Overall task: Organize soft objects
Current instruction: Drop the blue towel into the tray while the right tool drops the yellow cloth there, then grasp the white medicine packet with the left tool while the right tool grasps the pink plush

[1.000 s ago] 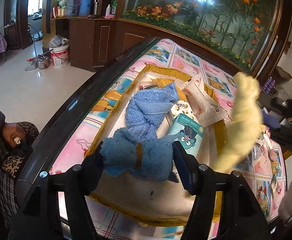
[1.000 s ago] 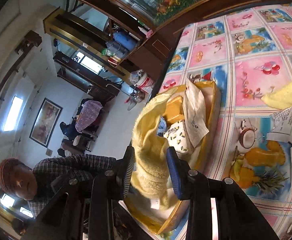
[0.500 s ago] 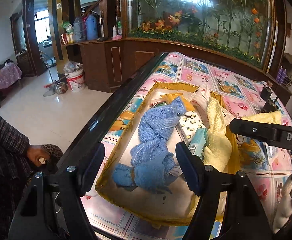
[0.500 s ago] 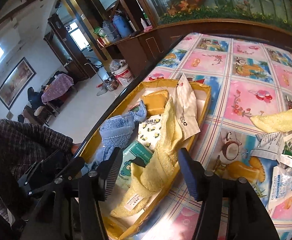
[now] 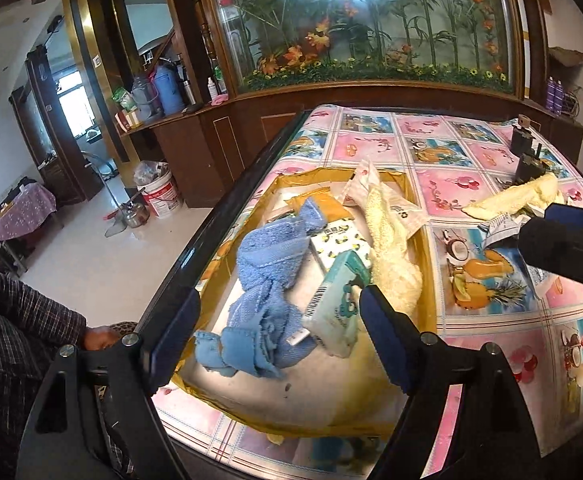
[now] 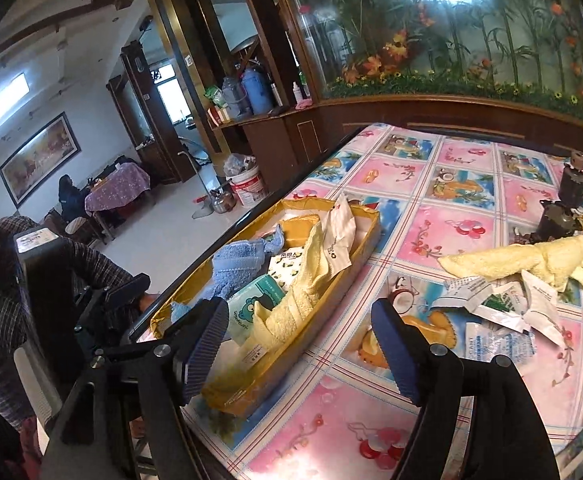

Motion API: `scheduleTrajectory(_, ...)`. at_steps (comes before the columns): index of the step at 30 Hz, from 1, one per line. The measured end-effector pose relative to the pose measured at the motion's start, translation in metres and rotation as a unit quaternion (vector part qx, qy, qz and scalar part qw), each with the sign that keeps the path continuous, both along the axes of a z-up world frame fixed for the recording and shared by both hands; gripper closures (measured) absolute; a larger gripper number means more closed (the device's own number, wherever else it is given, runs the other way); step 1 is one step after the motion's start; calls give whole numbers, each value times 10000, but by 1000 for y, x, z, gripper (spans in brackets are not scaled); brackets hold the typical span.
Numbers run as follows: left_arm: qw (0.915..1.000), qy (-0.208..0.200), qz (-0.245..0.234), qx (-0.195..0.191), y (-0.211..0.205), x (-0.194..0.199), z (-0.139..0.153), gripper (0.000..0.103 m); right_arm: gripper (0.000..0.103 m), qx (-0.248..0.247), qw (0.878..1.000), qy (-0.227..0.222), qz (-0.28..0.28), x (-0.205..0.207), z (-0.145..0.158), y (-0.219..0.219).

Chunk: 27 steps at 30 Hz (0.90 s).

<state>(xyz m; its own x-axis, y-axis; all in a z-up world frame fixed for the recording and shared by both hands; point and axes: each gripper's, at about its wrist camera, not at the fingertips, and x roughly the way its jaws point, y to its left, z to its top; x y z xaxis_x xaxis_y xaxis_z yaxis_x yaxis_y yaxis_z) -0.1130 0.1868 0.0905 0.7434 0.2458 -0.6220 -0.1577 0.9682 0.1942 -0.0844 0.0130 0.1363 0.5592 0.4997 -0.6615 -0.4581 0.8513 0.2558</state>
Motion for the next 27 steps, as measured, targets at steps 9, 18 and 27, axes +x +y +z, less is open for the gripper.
scheduleTrajectory(9,9969,91,-735,271,-68,0,12,21,14,302,9953,-607,-694,-27,38,-93)
scheduleTrajectory(18,9746,390,-1600,-1514,-94,41,43,21,8,316,9763,-673,-2035,-16,73,-214)
scheduleTrajectory(27,9591,1116,-1886,-1794,-134,74,-4,21,7,368,9745,261,-2198,25,10,-247)
